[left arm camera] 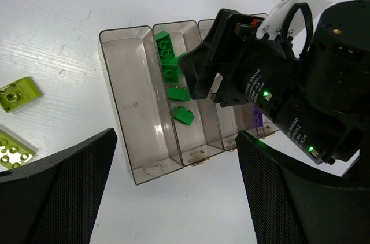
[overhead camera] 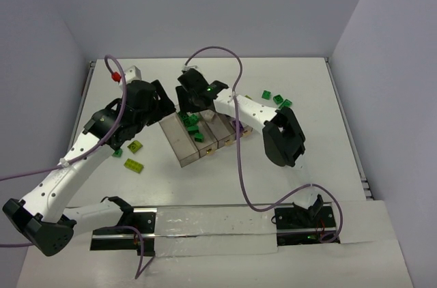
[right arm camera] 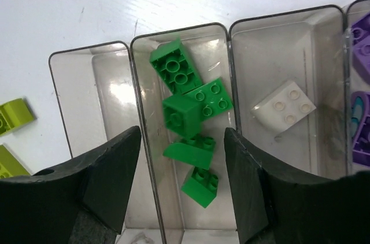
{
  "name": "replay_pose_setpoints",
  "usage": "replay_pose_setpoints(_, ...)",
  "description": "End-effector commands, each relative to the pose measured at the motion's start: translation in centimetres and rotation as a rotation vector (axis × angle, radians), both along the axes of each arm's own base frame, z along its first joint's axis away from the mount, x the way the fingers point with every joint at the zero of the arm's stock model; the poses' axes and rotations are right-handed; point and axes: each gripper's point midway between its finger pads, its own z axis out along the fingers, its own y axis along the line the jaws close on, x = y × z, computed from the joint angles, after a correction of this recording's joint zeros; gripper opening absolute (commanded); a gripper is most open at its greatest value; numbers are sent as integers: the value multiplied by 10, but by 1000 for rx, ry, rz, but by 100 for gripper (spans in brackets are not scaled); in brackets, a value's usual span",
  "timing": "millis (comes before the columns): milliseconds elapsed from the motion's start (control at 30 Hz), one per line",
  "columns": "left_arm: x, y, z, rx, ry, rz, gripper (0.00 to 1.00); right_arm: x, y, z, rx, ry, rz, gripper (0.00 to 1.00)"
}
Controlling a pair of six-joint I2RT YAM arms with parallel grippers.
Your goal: Sort the legos into containers by color
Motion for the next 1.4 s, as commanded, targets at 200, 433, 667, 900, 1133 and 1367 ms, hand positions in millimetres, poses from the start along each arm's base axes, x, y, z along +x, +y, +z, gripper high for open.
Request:
replay_pose_setpoints(200, -3, 10, 27, -55, -92, 40, 92, 32, -144, 83, 51, -158, -306, 67)
replay_pose_setpoints(433, -1, 5, 24, -57, -85, 19, 92, 34, -287, 34, 67, -69, -605, 68)
replay_pose_setpoints(667, 2, 1, 25, -57, -86, 9, 92, 38, -371, -4, -8, -5, -814, 72)
replay_pose_setpoints(900, 3, 1, 24, -46, -83, 8, 92, 48, -399, -36, -44, 60, -859, 69)
replay_pose_setpoints(1133, 7, -3, 23, -43, -77, -3, 92, 56, -394, -52, -56, 103, -813, 68)
replay_pose_setpoints(1367, 9, -6, 22, -40, -72, -9, 92, 64, -392, -65, -74, 133, -792, 68)
